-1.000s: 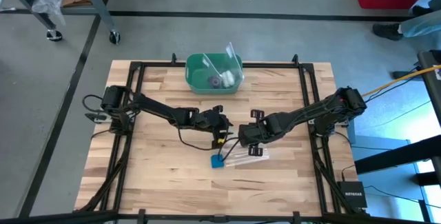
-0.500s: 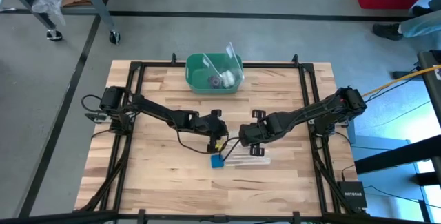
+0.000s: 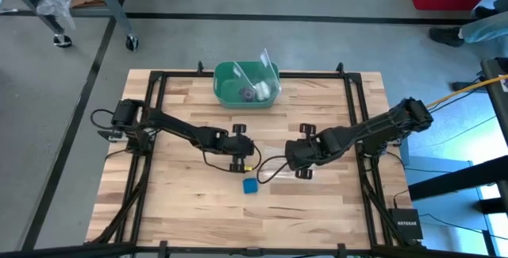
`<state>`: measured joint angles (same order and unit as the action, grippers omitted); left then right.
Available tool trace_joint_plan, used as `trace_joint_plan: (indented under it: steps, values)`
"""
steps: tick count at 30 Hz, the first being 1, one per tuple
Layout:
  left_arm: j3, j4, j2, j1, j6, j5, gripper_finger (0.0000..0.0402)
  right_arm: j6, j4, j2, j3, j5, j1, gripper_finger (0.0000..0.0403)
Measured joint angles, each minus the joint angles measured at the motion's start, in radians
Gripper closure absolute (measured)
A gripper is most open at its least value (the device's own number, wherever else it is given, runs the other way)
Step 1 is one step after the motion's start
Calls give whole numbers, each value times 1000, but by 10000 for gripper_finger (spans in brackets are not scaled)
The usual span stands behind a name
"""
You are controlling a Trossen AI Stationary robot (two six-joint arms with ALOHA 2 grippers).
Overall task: Roll bandage
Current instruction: Open the transparent zip bag
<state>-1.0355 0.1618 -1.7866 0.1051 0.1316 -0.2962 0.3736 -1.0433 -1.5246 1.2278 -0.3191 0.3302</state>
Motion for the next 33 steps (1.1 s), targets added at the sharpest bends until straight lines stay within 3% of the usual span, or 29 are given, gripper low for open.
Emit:
trace_joint_plan:
  steps: [8, 15, 22, 25, 33]
  values:
    - [0, 37, 154, -3, -5, -1, 364, 26, 22, 2, -29, -121, 53, 363]
    - [0, -55, 263, -3, -56, 43, 283, 68, 272, 2, -169, -169, 99, 363]
    - [-2, -259, 202, 1, -98, 264, 222, 67, 702, 2, -335, -187, 95, 363]
    - [-1, -274, 147, 9, -121, 271, 220, 65, 805, 2, -366, -206, 95, 363]
    - [0, -245, 84, 10, -68, 230, 237, 68, 856, 2, -380, -224, 95, 363]
